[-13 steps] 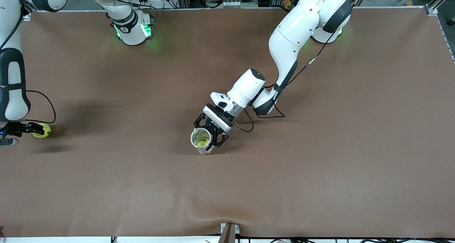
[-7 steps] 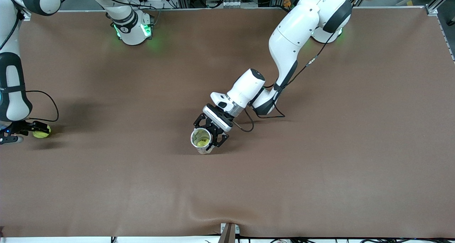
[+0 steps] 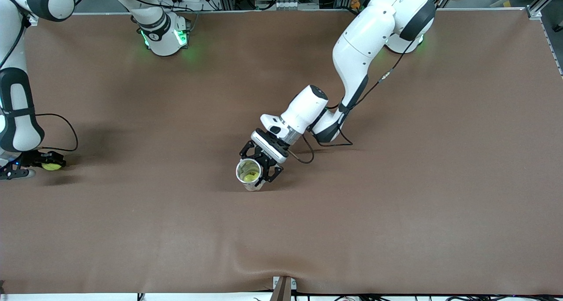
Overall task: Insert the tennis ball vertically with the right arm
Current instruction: 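Lift the second ball and carry it over the can with the right gripper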
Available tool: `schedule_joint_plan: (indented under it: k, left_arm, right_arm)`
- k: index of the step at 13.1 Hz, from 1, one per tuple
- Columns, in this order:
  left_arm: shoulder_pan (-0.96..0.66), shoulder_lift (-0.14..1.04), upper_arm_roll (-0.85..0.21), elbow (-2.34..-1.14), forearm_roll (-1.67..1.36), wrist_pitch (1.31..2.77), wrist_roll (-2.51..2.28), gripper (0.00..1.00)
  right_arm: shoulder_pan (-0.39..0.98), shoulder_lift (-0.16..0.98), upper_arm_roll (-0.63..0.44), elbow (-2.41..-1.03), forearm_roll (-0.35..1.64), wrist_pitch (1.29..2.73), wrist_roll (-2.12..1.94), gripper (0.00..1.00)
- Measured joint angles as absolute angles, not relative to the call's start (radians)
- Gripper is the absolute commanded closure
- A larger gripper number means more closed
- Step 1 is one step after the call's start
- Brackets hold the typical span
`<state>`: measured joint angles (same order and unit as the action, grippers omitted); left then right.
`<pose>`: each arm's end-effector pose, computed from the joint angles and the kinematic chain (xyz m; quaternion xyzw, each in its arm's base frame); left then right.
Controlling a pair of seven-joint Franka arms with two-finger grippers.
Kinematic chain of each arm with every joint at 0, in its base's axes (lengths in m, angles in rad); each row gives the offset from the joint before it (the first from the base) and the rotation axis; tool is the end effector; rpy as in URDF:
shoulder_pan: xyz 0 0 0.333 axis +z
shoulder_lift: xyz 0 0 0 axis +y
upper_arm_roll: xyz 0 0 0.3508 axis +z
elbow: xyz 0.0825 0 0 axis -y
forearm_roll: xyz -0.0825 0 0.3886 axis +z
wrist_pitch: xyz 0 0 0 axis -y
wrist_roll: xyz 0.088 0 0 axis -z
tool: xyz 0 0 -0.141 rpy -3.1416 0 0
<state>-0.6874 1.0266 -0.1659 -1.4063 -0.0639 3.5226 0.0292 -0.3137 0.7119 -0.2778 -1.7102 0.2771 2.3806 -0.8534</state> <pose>0.5846 -0.5816 0.2203 0.8097 -0.2696 0.4578 0.2493 0.5922 -0.3661 0.1774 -0.9981 -0.0617 -0.0015 0.0048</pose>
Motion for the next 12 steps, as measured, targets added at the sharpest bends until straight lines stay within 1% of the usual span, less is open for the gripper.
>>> schedule_joint_plan:
  k: [1, 2, 3, 4, 8, 10, 12]
  left_arm:
    - [-0.687, 1.027, -0.166, -1.406, -0.066, 3.522, 0.029, 0.22]
    - [-0.688, 1.027, -0.166, -1.406, -0.069, 3.522, 0.029, 0.22]
    - [-0.689, 1.027, -0.166, -1.406, -0.073, 3.522, 0.029, 0.22]
    - [-0.689, 1.027, -0.166, -1.406, -0.074, 3.522, 0.029, 0.21]
    - [-0.69, 1.027, -0.166, -1.406, -0.075, 3.522, 0.029, 0.21]
    - [-0.69, 1.027, -0.166, -1.405, -0.075, 3.521, 0.029, 0.21]
    - [-0.691, 1.027, -0.166, -1.405, -0.075, 3.52, 0.029, 0.21]
  right_arm:
    - [-0.316, 0.712, -0.277, -1.71, 0.278, 2.377, -0.855, 0.47]
    - [-0.318, 0.712, -0.277, -1.709, 0.279, 2.374, -0.856, 0.71]
    - [-0.32, 0.712, -0.277, -1.709, 0.279, 2.368, -0.857, 0.92]
    - [-0.321, 0.711, -0.277, -1.706, 0.279, 2.354, -0.864, 1.0]
    - [-0.317, 0.694, -0.265, -1.685, 0.28, 2.289, -0.967, 1.0]
    - [-0.292, 0.639, -0.257, -1.672, 0.28, 2.251, -0.975, 1.0]
    - [-0.245, 0.552, -0.257, -1.665, 0.28, 2.152, -0.976, 1.0]
